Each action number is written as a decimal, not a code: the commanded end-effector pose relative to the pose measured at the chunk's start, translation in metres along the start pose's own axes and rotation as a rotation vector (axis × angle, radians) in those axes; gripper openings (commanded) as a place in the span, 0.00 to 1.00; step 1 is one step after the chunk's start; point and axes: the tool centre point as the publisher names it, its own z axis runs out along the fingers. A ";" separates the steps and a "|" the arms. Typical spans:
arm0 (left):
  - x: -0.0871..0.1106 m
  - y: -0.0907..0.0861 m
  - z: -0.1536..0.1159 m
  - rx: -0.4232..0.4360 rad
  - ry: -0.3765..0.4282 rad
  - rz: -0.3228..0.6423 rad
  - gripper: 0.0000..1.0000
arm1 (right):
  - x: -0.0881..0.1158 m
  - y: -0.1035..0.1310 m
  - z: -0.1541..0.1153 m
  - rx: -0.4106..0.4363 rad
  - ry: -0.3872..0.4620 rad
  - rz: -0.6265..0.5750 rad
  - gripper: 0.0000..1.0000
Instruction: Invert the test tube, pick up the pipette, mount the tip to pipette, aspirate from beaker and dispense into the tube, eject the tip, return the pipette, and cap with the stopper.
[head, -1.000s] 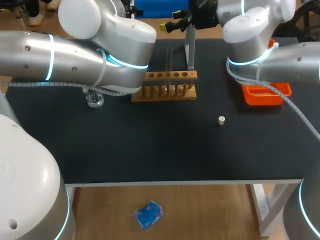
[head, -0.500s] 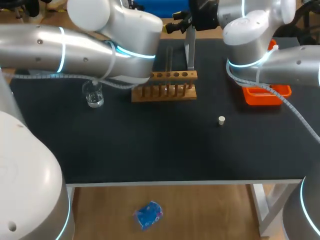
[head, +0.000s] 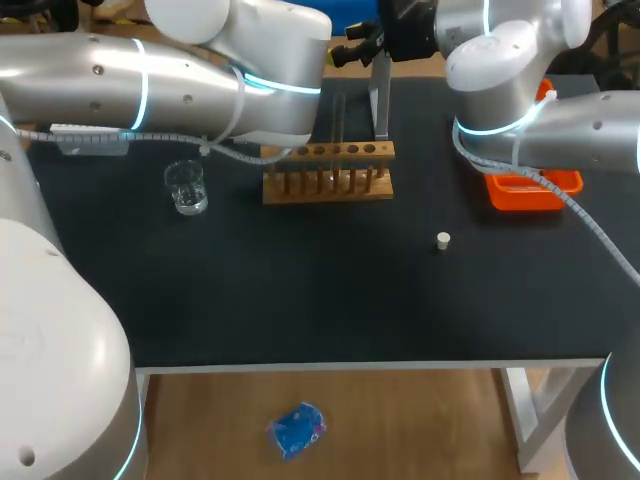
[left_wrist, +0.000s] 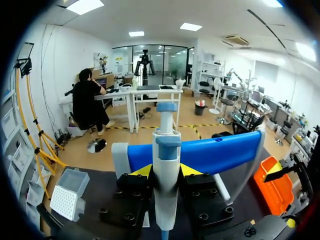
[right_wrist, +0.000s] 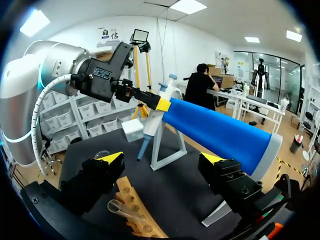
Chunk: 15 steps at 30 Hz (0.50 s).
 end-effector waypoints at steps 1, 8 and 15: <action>-0.001 -0.002 0.005 -0.011 -0.005 0.003 0.00 | 0.000 0.001 -0.001 0.003 0.001 0.000 1.00; -0.002 0.004 0.009 -0.028 -0.017 0.003 0.00 | 0.000 0.001 -0.001 0.003 0.001 0.000 1.00; -0.002 0.013 0.010 -0.051 -0.026 0.002 0.00 | 0.000 0.001 -0.001 0.003 0.001 0.000 1.00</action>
